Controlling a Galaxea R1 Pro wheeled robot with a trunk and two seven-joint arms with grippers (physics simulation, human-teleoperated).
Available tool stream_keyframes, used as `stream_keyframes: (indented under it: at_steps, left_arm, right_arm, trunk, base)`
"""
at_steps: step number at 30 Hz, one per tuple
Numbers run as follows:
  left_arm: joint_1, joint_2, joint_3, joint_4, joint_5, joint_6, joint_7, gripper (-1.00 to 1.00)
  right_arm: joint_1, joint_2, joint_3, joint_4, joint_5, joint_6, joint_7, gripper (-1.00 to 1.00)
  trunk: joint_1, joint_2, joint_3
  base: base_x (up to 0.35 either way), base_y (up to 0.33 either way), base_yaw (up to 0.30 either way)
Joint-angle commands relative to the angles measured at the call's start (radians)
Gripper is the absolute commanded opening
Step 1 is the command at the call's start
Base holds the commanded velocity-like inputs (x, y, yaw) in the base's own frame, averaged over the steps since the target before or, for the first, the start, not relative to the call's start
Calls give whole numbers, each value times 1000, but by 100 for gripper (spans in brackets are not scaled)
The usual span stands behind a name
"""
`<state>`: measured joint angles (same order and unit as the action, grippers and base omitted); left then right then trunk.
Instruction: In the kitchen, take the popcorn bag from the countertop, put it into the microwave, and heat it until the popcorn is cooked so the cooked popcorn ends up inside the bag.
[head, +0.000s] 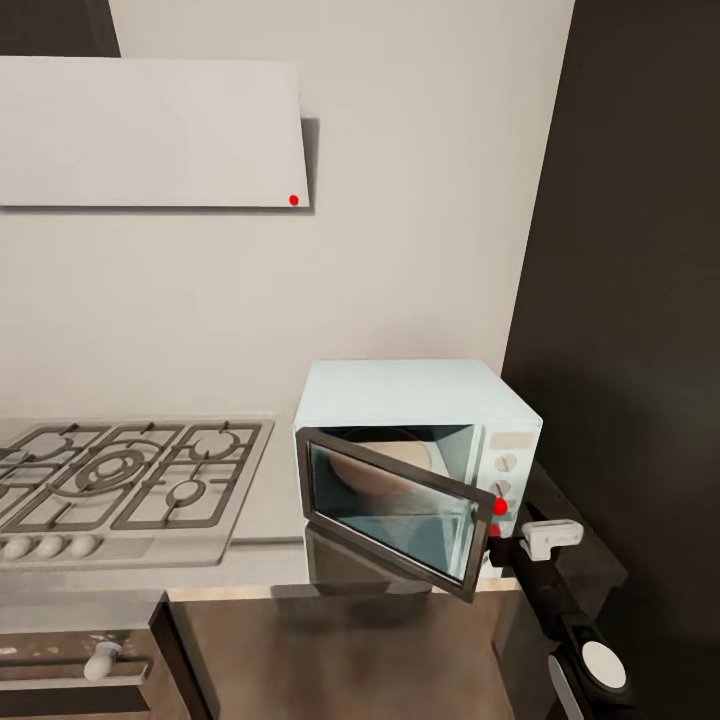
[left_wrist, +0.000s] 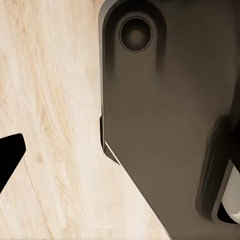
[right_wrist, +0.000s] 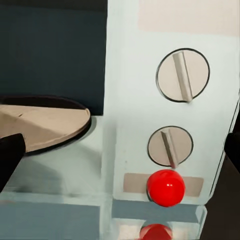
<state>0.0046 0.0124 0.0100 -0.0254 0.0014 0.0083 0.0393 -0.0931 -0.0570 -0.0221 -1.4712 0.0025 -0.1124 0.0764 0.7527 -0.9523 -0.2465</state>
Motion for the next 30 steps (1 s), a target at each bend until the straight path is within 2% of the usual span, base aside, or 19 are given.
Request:
stream_keyframes:
  at_steps: [1, 4, 6, 8, 11, 15, 21, 28, 30]
  left_arm:
    - [0, 0, 1, -2, 0, 1, 2, 100]
    - [0, 0, 1, -2, 0, 1, 2, 100]
    - [0, 0, 1, -2, 0, 1, 2, 100]
    - [0, 0, 1, -2, 0, 1, 2, 100]
    - [0, 0, 1, -2, 0, 1, 2, 100]
    - [0, 0, 1, -2, 0, 1, 2, 100]
    - [1, 0, 1, -2, 0, 1, 2, 100]
    - [0, 0, 1, -2, 0, 1, 2, 100]
    - [0, 0, 1, -2, 0, 1, 2, 100]
  right_arm:
    - [0, 0, -6, 1, 1, -3, 19, 100]
    - [0, -1, -44, 1, 1, -3, 84, 100]
    - [0, -1, -106, 2, 1, -3, 161, 100]
    - [0, -1, -151, 2, 1, -3, 216, 100]
    - [0, -1, -181, 2, 2, -3, 267, 100]
    - [0, -1, -182, 2, 2, -3, 286, 100]
    - [0, -1, -141, 2, 8, 0, 373, 100]
    - [0, -1, -135, 2, 13, 1, 382, 100]
    - [0, -1, -135, 2, 31, 2, 382, 100]
  trunk:
    - [0, -1, -1]
    - [0, -1, -1]
    - [0, -1, -1]
    - [0, -1, -1]
    - [0, -1, -1]
    - [0, -1, -1]
    - [0, -1, -1]
    - [0, -1, -1]
    - [0, -1, -1]
  base:
    - [0, 0, 0]
    - [0, 0, 0]
    - [0, 0, 0]
    - [0, 0, 0]
    - [0, 0, 0]
    - [0, 0, 0]
    - [0, 0, 0]
    - [0, 0, 0]
    - [0, 0, 0]
